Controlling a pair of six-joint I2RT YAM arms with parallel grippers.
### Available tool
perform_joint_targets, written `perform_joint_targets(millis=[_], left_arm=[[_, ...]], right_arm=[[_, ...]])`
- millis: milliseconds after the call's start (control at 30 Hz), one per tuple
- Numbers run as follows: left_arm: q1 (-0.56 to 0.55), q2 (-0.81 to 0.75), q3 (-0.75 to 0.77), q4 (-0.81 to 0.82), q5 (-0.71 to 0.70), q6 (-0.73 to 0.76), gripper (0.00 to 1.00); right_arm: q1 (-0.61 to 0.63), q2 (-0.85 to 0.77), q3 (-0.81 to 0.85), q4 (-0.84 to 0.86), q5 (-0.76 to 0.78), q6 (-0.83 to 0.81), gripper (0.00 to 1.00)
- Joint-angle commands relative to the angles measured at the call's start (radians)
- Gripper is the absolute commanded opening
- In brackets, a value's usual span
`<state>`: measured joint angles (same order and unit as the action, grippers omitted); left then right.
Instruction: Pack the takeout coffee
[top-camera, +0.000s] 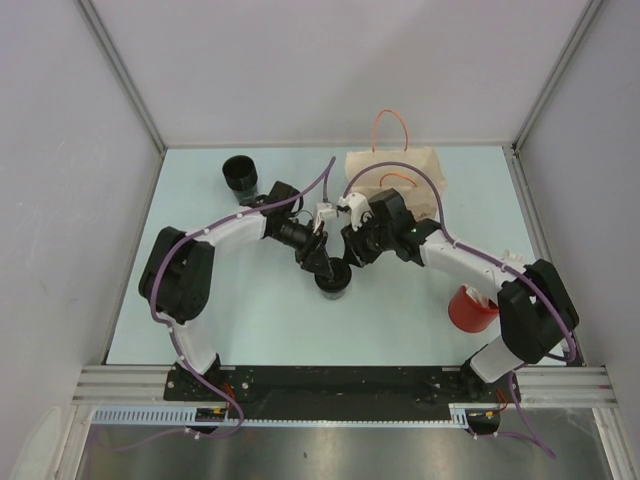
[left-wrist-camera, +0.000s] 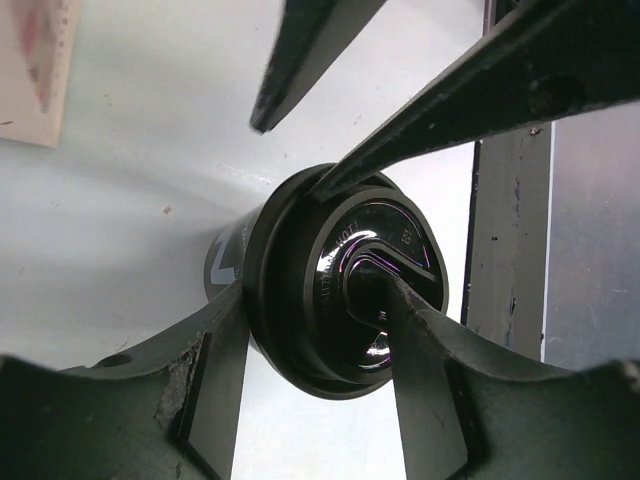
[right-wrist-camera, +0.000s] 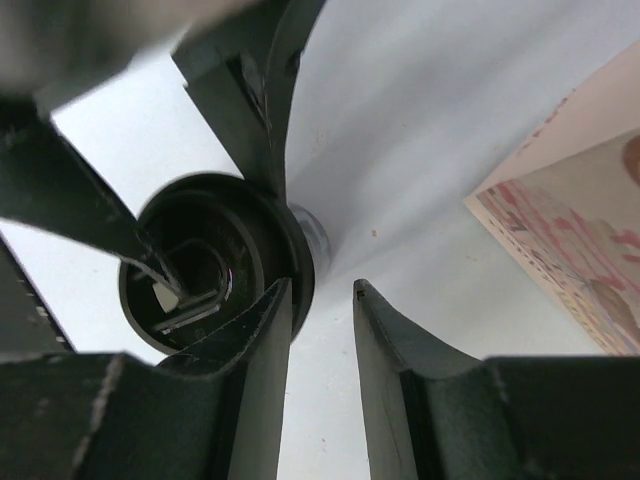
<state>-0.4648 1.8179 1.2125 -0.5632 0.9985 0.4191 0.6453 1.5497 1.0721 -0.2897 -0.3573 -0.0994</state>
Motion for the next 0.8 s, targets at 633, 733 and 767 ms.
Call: perform_joint_targets(millis=[633, 733, 767], left_arm=[[-0.049, 0.075, -0.054, -0.021, -0.265, 0.078, 0.52], [-0.049, 0.069, -0.057, -0.024, -0.287, 0.076, 0.52], [-0.049, 0.064, -0.06, -0.024, -0.296, 0.076, 0.52]], right_arm=[[0.01, 0.072, 0.017, -0.017, -0.046, -0.02, 0.38], [0.039, 0.085, 0.014, -0.031, -0.003, -0.033, 0.38], [0.045, 0.096, 0.012, -0.038, 0.006, -0.039, 0.38]])
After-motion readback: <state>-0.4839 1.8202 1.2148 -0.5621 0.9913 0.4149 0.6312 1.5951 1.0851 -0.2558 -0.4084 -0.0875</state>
